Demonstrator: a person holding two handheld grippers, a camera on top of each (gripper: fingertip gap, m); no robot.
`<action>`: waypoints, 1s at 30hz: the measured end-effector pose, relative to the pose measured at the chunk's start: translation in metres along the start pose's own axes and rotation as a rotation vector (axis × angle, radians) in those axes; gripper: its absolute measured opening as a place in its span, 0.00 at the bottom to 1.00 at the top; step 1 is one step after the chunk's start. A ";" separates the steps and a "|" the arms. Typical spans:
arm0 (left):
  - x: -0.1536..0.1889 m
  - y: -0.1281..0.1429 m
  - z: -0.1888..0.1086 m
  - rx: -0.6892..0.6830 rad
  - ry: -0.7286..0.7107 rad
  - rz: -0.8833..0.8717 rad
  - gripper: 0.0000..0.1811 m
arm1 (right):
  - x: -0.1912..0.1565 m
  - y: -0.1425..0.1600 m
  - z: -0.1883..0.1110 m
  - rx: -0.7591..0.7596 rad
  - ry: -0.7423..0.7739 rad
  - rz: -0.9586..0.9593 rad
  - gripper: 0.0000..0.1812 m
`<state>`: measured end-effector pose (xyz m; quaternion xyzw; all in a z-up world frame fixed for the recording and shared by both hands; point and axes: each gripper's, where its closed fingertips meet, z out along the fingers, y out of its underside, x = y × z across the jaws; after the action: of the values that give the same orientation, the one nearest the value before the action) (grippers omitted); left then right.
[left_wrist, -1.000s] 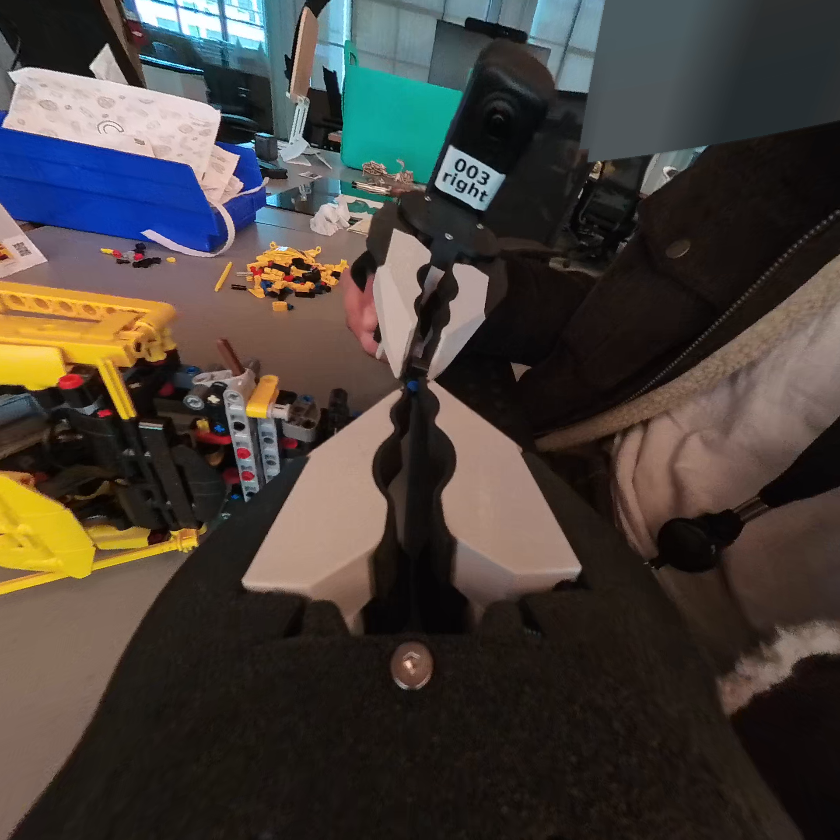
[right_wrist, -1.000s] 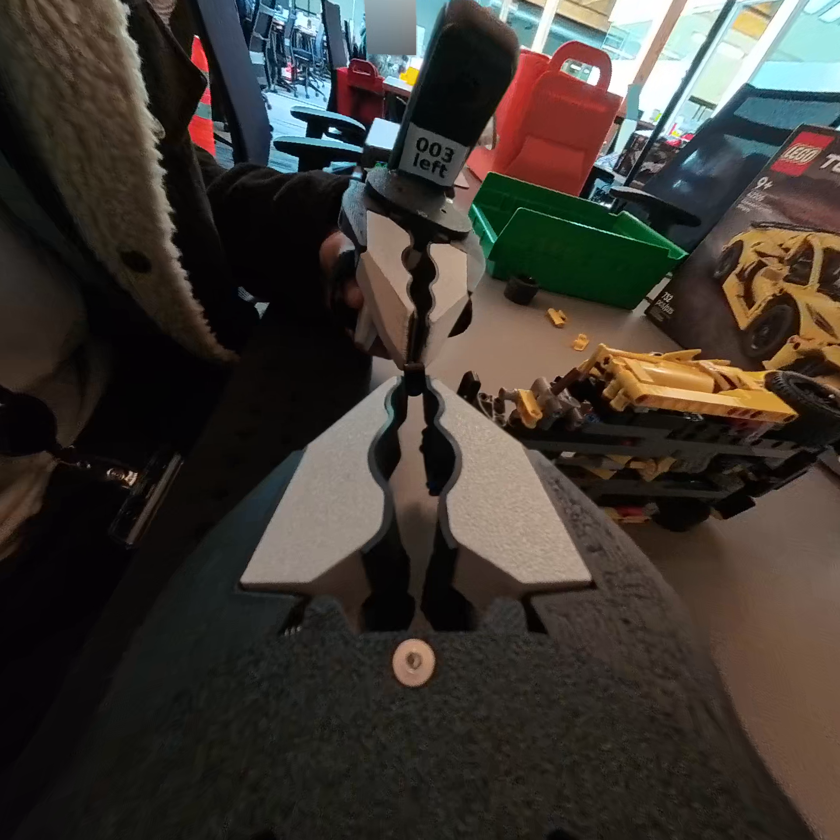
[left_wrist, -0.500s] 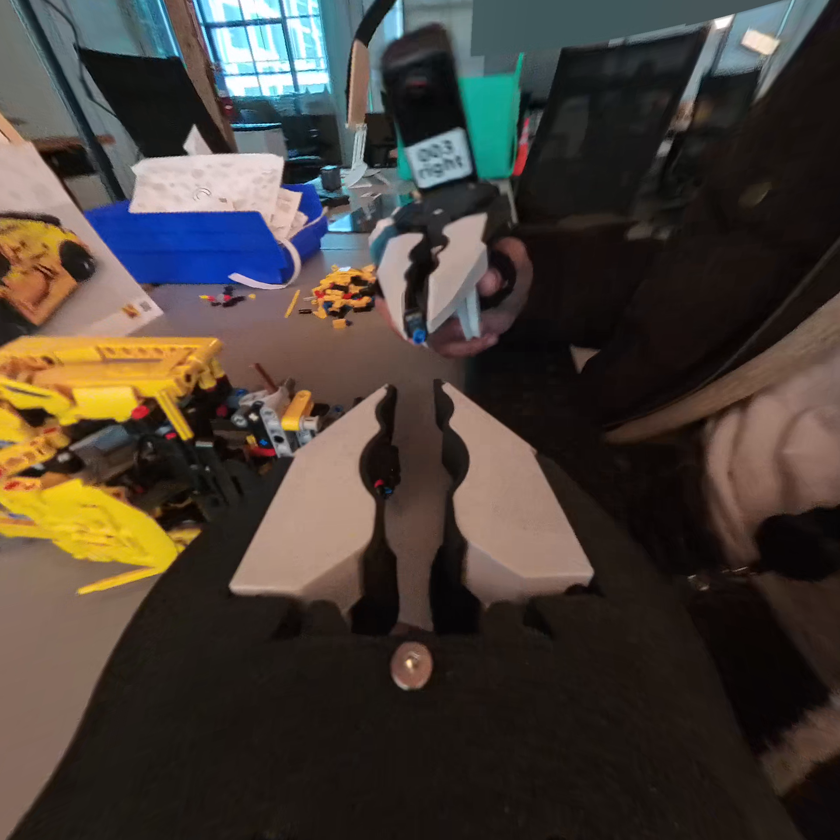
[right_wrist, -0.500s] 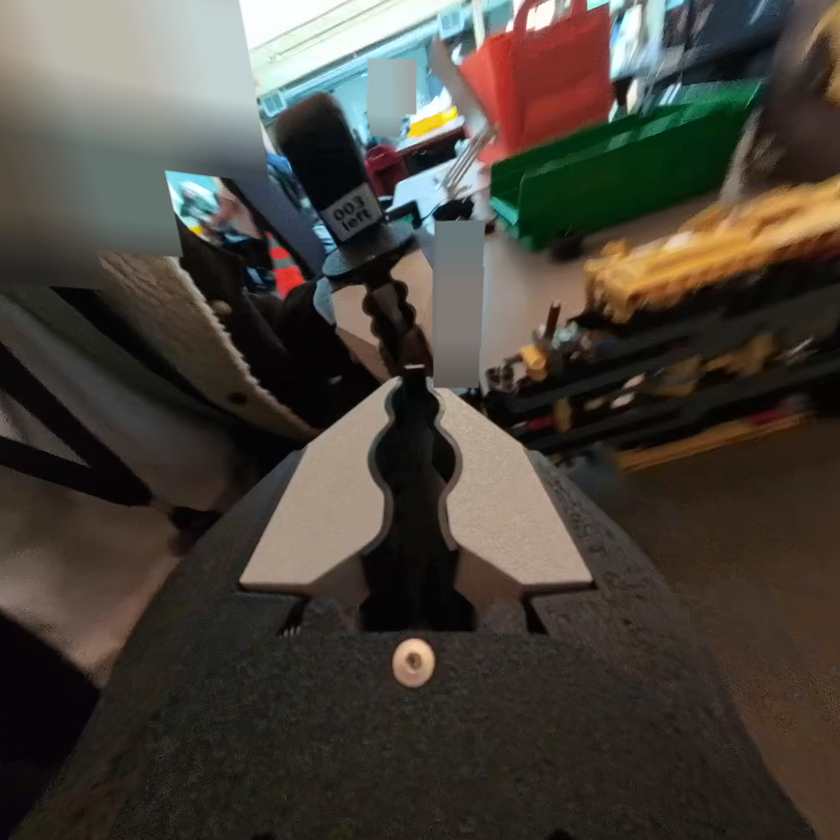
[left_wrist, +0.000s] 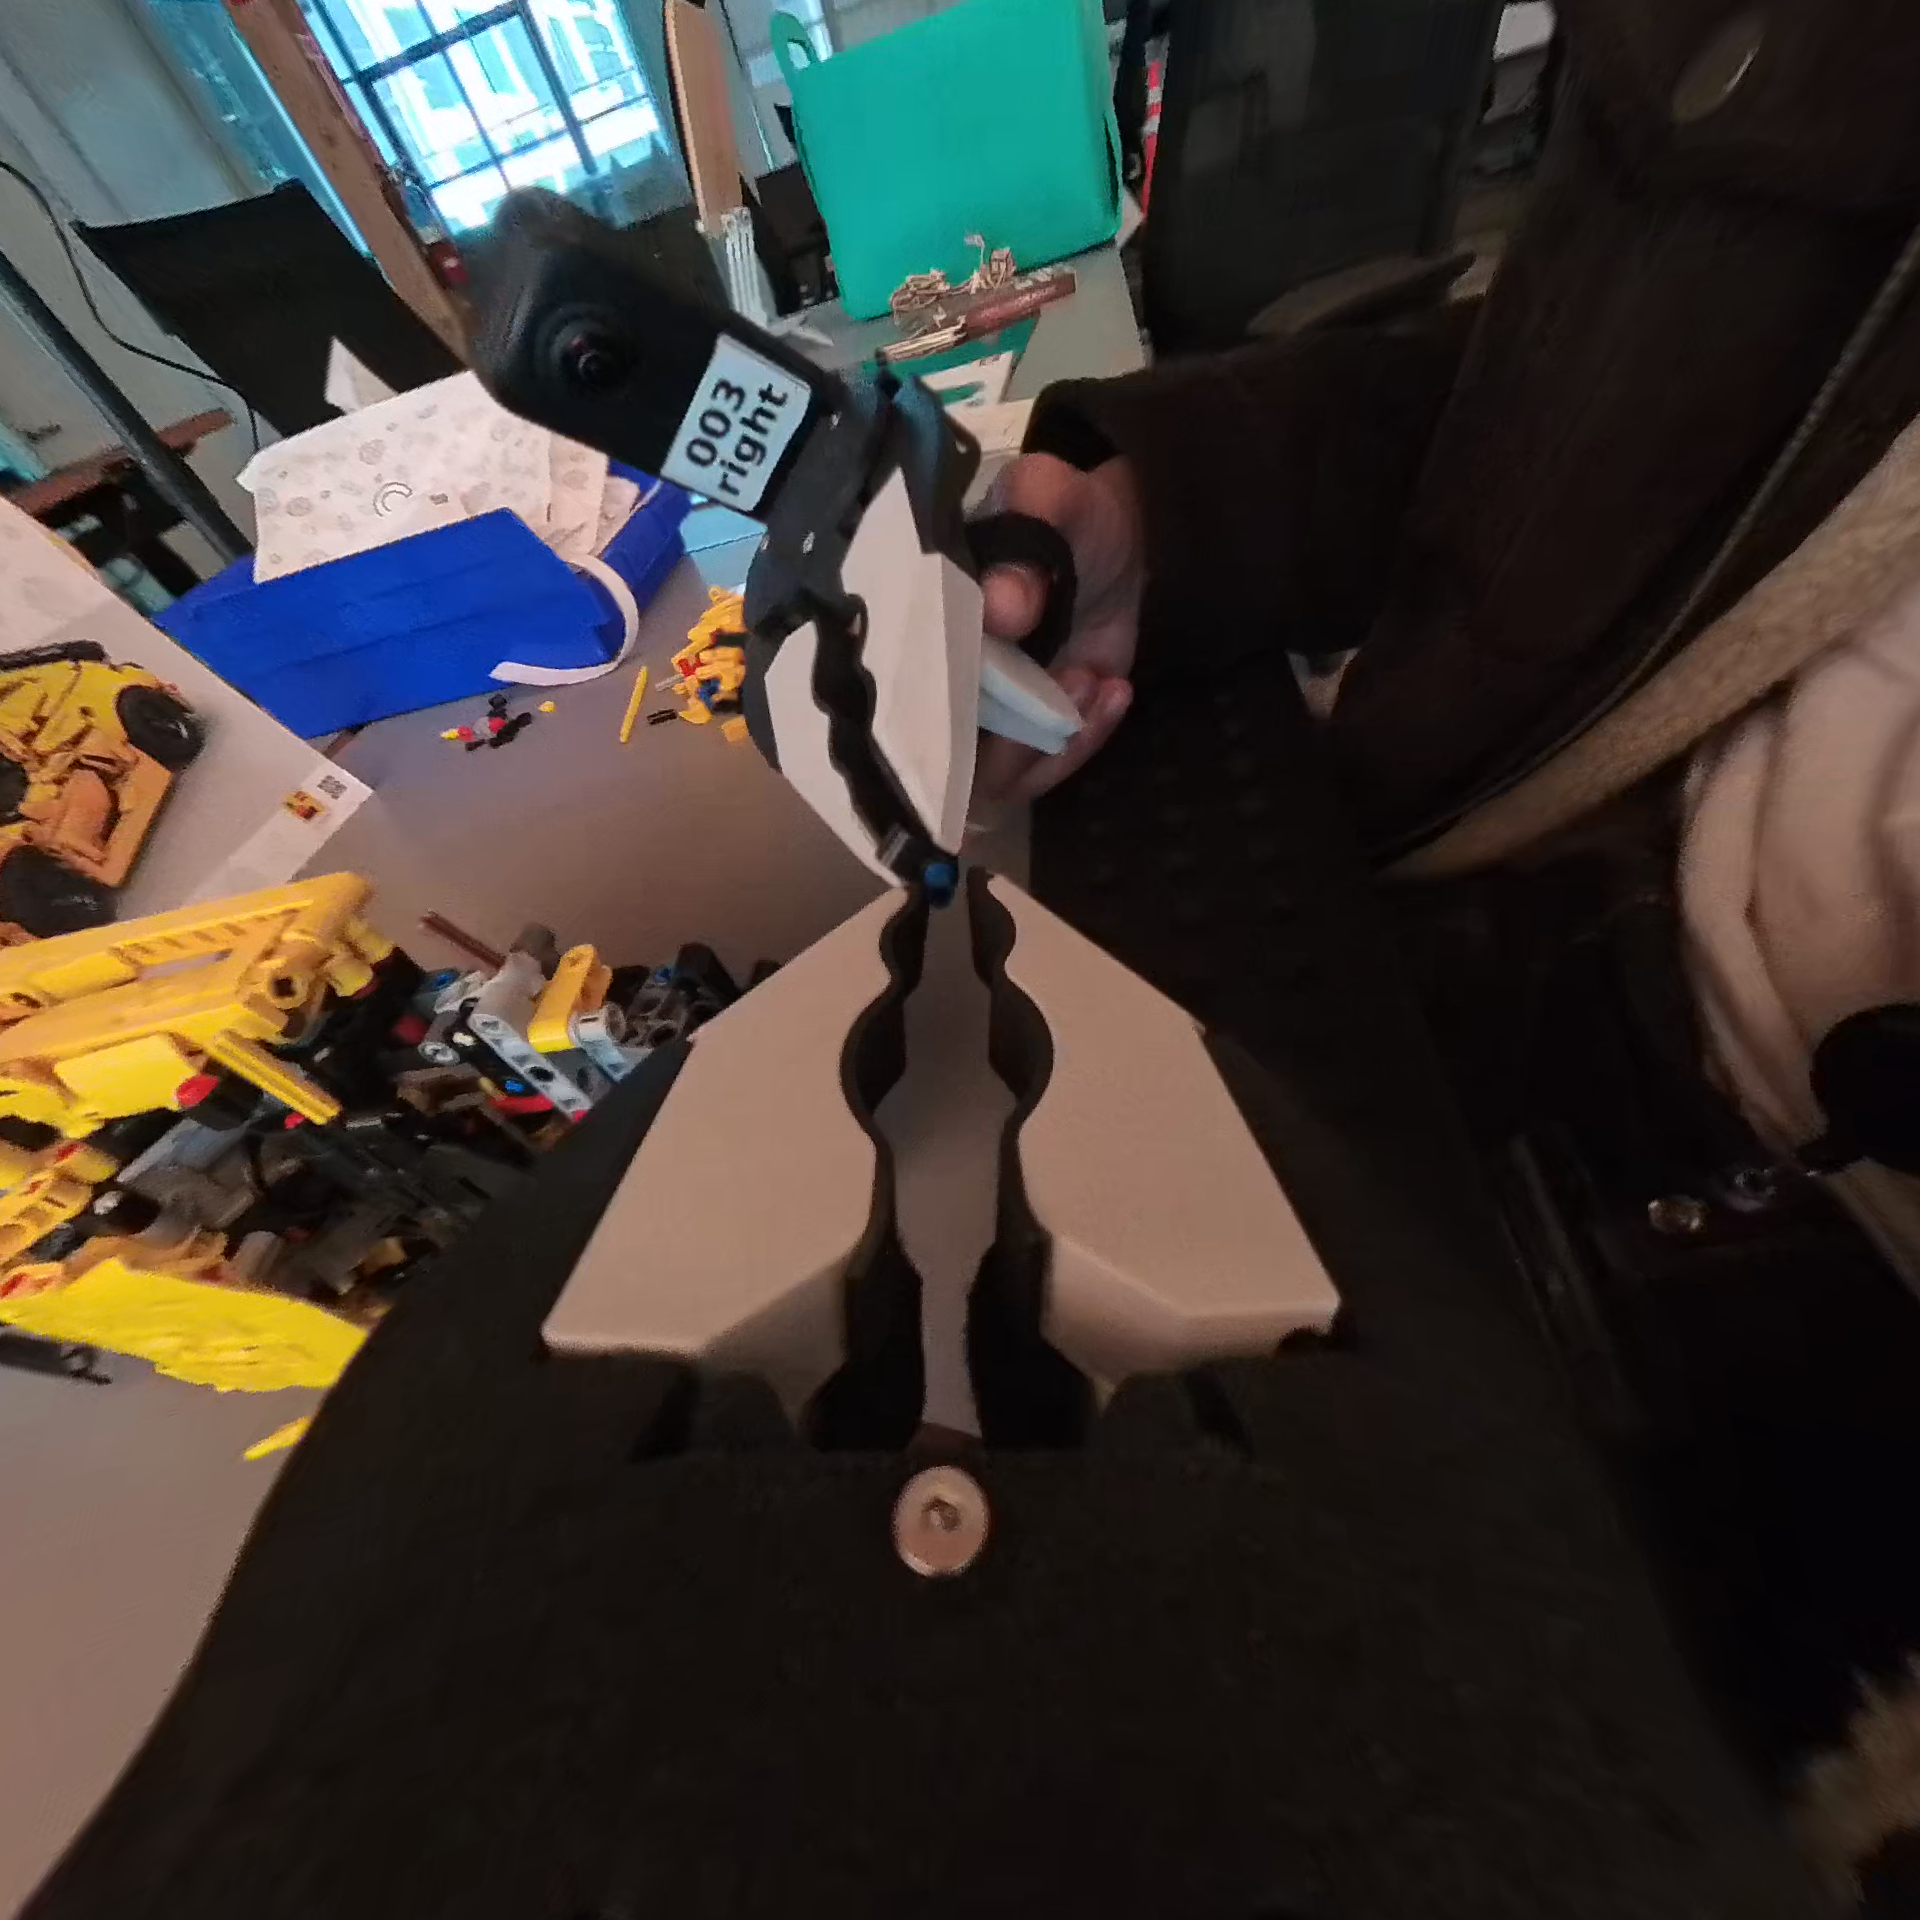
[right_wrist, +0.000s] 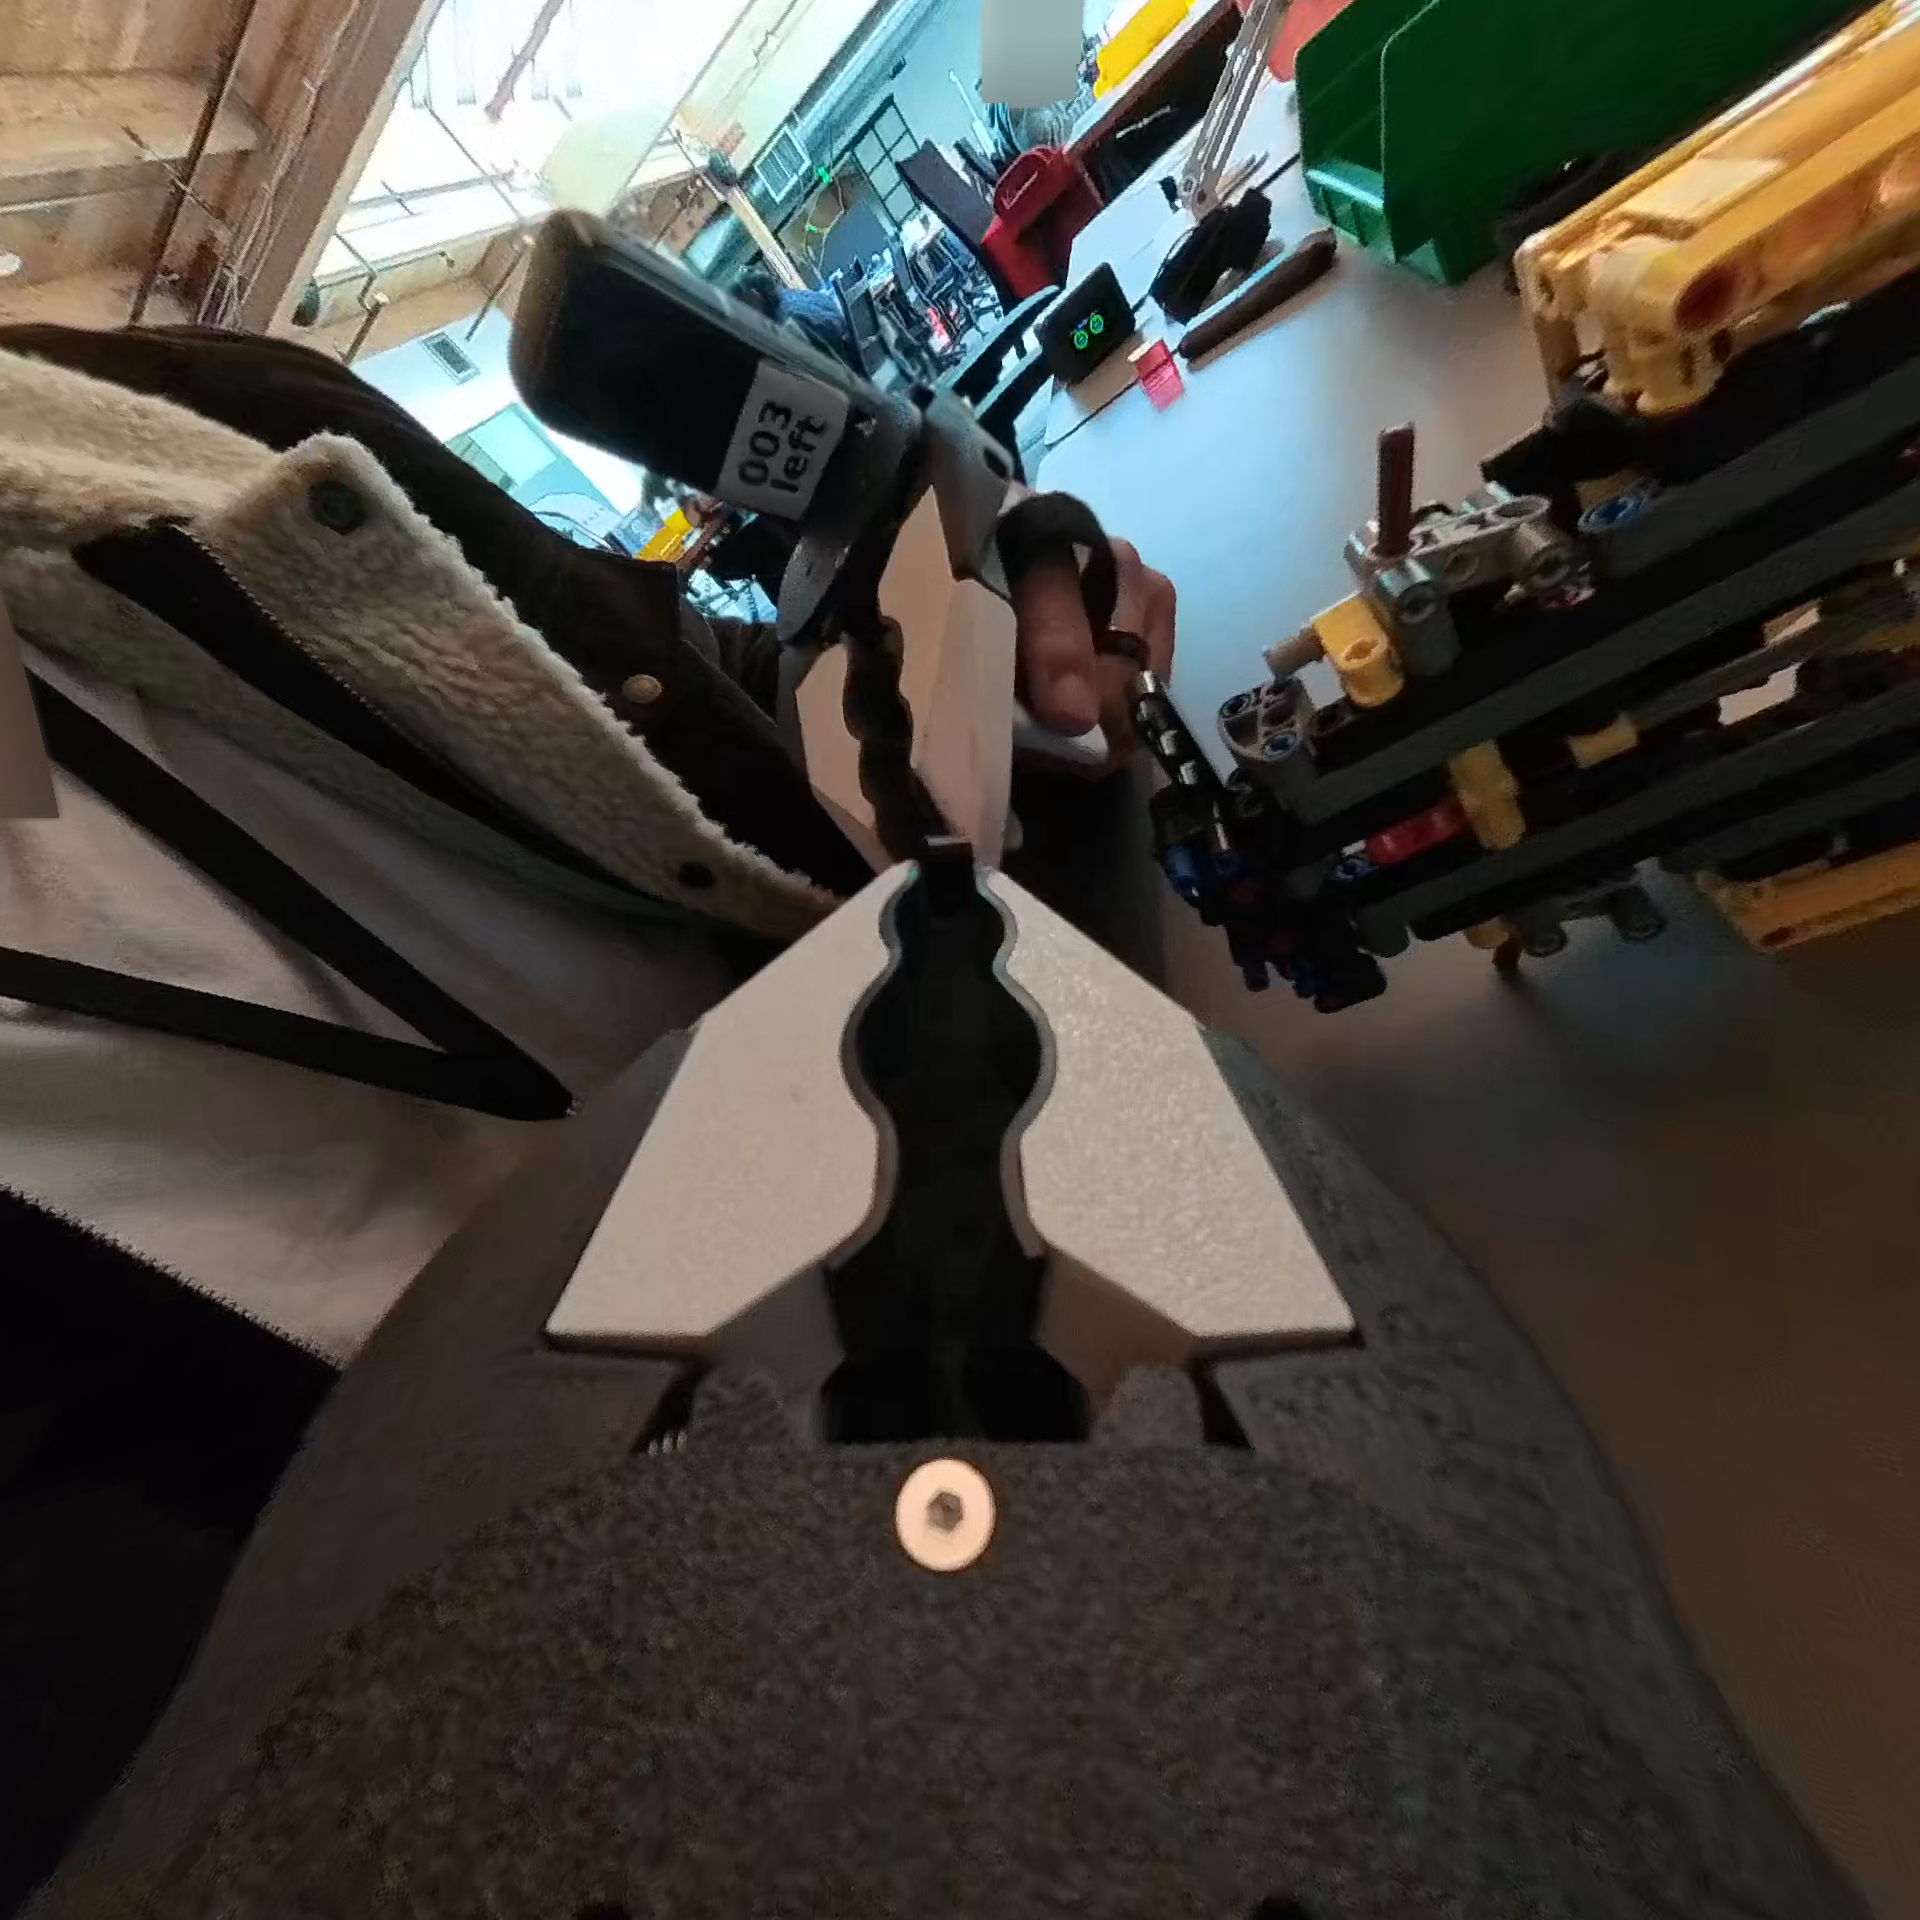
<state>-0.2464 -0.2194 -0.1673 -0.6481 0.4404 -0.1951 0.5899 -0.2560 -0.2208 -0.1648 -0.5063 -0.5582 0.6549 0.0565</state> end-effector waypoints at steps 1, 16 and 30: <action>-0.001 0.000 0.000 -0.002 -0.015 0.012 0.04 | 0.000 0.000 0.000 -0.002 -0.003 0.000 0.04; 0.002 0.003 0.001 -0.023 -0.030 0.068 0.03 | 0.002 0.006 -0.001 -0.033 0.006 0.000 0.04; 0.010 0.002 0.000 -0.027 -0.017 0.137 0.02 | -0.002 0.013 0.001 -0.067 -0.022 -0.002 0.04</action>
<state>-0.2421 -0.2272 -0.1714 -0.6259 0.4813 -0.1429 0.5968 -0.2491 -0.2273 -0.1740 -0.5000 -0.5808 0.6415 0.0339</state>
